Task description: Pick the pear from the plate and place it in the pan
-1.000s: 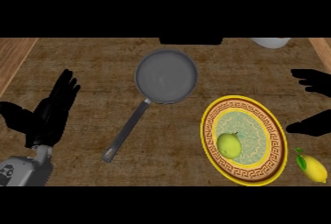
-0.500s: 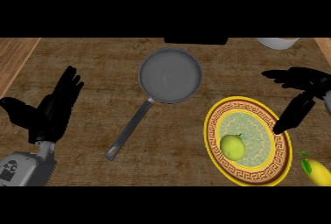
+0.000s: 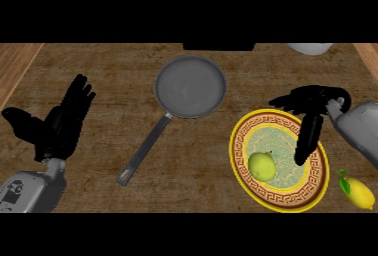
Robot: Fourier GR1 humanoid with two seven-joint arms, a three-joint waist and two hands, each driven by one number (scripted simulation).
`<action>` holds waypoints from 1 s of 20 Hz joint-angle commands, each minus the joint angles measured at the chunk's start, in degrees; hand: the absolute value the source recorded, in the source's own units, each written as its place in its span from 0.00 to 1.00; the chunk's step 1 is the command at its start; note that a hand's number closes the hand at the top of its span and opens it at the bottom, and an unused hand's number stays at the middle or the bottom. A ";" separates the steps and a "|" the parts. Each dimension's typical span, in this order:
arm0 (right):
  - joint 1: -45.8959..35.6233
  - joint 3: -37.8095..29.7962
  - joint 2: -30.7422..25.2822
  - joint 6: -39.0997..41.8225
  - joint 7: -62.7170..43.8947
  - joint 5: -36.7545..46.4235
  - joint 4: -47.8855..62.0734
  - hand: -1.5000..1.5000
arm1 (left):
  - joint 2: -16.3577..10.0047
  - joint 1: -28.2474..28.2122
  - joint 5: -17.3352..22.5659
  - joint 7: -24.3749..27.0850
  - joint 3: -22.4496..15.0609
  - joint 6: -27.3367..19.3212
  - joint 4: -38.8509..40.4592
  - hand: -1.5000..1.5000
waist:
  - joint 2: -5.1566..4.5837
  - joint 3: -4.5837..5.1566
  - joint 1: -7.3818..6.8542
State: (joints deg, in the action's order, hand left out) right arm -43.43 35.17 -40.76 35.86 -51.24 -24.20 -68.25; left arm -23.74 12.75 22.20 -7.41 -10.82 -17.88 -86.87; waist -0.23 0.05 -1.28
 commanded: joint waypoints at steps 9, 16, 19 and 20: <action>-6.55 7.69 2.80 8.16 -9.20 2.28 0.76 0.00 | 0.53 -3.43 -1.24 -0.86 1.04 0.12 -2.46 0.50 | 0.35 0.01 0.62; -9.17 4.98 9.26 5.83 -13.28 2.37 2.37 0.00 | 1.88 -2.13 -3.16 -2.94 1.79 -0.53 -3.89 0.50 | 0.37 -0.01 1.01; -10.09 6.04 10.28 7.07 -13.77 2.48 5.45 0.00 | 2.24 -3.44 -3.05 -0.13 1.80 2.26 -1.41 0.50 | 0.30 0.01 0.87; -7.42 8.15 10.91 5.96 -10.90 5.19 6.00 0.00 | 1.98 -2.62 -2.36 0.11 2.95 2.97 -0.20 0.50 | 0.20 0.00 0.94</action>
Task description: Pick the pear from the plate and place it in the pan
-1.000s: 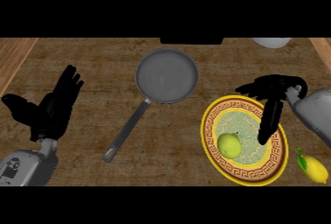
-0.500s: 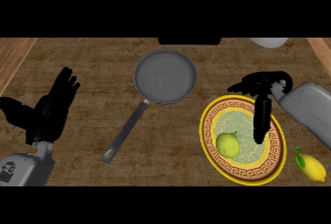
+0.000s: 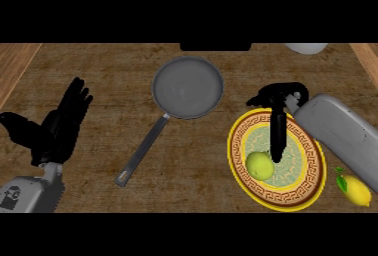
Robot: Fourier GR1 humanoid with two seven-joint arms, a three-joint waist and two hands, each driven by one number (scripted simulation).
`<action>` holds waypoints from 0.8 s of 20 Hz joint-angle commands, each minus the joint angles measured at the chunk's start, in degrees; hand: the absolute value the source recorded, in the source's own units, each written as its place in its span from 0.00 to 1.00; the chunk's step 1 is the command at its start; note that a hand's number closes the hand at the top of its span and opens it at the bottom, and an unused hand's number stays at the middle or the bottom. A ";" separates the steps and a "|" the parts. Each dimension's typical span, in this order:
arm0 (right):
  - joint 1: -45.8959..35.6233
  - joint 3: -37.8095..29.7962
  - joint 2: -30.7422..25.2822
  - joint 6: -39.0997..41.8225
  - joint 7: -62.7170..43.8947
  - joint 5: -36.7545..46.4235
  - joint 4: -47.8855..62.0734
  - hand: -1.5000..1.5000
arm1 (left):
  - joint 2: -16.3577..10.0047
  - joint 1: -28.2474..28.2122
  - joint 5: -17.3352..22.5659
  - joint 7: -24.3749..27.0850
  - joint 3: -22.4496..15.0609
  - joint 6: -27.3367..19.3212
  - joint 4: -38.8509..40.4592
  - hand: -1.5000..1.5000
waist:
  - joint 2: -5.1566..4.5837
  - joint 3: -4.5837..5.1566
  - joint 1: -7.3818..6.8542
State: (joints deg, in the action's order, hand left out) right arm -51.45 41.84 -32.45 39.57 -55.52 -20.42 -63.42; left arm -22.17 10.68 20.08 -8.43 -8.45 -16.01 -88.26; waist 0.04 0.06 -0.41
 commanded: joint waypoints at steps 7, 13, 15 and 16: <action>1.14 1.88 1.86 3.60 -3.47 5.77 6.23 0.00 | 0.60 -0.45 -1.13 -0.95 1.25 1.27 -0.50 0.50 | -0.11 -0.05 -0.11; 5.64 0.59 7.01 2.24 -4.35 9.49 4.92 0.00 | 1.36 -3.57 -1.35 1.41 3.39 3.42 -0.58 0.50 | 0.08 -0.03 0.24; 5.76 -0.51 5.23 4.60 -1.17 11.34 6.63 0.00 | 2.51 -0.26 -3.48 -1.72 1.92 1.56 -0.70 0.50 | -0.01 -0.05 0.38; 7.67 0.38 6.11 3.46 -1.56 12.18 5.53 0.00 | 1.60 -2.75 -1.91 -2.08 3.11 2.58 -4.21 0.50 | 0.07 -0.05 0.21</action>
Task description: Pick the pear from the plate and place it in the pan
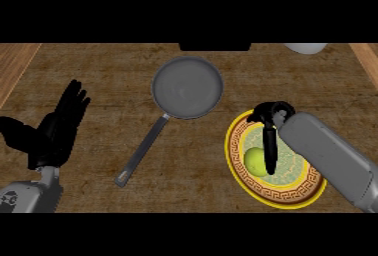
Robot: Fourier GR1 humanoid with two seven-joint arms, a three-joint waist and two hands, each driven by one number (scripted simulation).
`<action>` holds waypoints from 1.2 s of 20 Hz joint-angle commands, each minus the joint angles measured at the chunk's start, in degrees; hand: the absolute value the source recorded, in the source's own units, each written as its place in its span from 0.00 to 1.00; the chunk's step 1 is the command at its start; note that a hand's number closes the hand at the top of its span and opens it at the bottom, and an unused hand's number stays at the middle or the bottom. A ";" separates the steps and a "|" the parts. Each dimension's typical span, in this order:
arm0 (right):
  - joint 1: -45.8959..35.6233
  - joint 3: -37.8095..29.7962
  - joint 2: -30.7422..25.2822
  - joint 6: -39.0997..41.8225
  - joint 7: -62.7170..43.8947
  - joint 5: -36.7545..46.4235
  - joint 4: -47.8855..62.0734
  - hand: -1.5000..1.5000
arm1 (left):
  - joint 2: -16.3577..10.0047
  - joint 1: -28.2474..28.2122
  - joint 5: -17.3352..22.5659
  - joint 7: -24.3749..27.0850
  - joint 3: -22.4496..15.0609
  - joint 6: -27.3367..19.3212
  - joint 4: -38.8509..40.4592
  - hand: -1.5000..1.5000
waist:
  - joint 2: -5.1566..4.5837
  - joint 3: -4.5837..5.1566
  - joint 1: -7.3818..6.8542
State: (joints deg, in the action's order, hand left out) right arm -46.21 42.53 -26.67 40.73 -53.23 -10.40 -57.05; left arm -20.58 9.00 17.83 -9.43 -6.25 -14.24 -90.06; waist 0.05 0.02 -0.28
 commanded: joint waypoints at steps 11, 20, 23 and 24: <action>3.91 -5.68 8.87 -2.63 3.32 14.14 8.23 0.00 | 3.02 1.65 -3.73 0.39 1.84 2.02 2.80 0.50 | -0.20 -0.02 -0.11; 9.56 -7.05 6.49 0.85 7.54 14.96 0.42 1.00 | 2.27 -0.16 -2.20 -3.68 3.89 2.13 -2.69 0.50 | 0.14 -0.03 0.23; 8.74 -6.50 9.82 -3.04 11.22 19.23 5.65 1.00 | 3.70 -0.99 -2.63 0.92 3.12 4.28 1.31 0.50 | -0.30 -0.02 -0.36; 10.95 -6.50 7.47 -2.88 13.57 19.66 4.13 1.00 | 2.28 1.15 -3.68 -2.11 3.76 2.54 -0.49 0.50 | -0.19 -0.06 -0.07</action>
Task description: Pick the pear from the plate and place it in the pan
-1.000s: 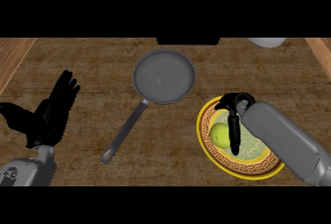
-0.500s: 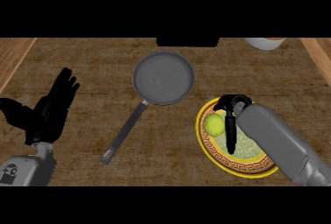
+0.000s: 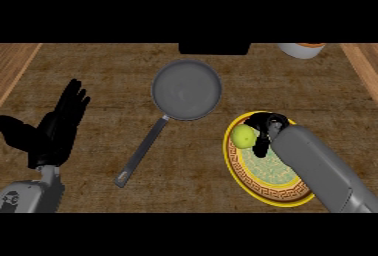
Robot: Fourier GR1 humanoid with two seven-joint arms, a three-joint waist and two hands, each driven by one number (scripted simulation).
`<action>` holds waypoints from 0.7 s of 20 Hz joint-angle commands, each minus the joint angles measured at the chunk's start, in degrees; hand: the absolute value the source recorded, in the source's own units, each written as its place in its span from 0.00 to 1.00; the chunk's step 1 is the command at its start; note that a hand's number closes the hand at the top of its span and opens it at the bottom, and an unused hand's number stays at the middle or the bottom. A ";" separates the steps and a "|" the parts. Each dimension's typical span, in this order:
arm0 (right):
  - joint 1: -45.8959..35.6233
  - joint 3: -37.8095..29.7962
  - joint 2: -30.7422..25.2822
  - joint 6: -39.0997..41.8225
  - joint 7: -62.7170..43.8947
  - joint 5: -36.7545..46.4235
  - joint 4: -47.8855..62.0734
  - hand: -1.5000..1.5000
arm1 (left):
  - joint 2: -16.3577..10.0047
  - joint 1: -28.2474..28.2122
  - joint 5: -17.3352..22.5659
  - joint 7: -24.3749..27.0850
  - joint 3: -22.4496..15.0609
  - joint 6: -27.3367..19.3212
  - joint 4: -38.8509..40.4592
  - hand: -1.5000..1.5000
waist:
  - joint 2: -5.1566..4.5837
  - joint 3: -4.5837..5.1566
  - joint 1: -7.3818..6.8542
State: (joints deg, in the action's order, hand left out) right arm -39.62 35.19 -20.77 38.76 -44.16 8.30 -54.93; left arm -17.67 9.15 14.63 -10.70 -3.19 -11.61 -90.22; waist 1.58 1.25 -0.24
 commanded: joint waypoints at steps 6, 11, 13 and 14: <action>3.63 -2.48 1.49 -2.12 6.88 2.58 3.98 1.00 | -0.07 -0.21 0.42 0.90 1.29 2.08 1.05 0.50 | -1.83 -1.28 -0.41; -12.48 -5.64 19.13 -26.43 -18.18 11.00 3.97 1.00 | 1.36 2.33 -0.90 0.05 -2.09 1.97 0.62 0.50 | -2.10 -0.98 -5.39; -16.05 -5.75 20.36 -31.95 -21.36 14.35 5.04 1.00 | 0.73 2.99 -0.35 -0.71 -2.17 3.00 0.16 0.50 | -2.02 -0.92 -6.98; -17.68 -5.29 20.44 -33.97 -22.25 16.19 6.15 1.00 | 1.56 3.55 -0.49 -0.56 -2.72 2.76 0.57 0.50 | -2.65 -0.84 -7.41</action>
State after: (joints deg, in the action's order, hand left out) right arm -50.80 30.23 -5.21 15.08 -57.45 19.65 -50.84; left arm -16.67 11.32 14.25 -10.86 -4.75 -9.39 -89.68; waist -0.10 0.72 -5.06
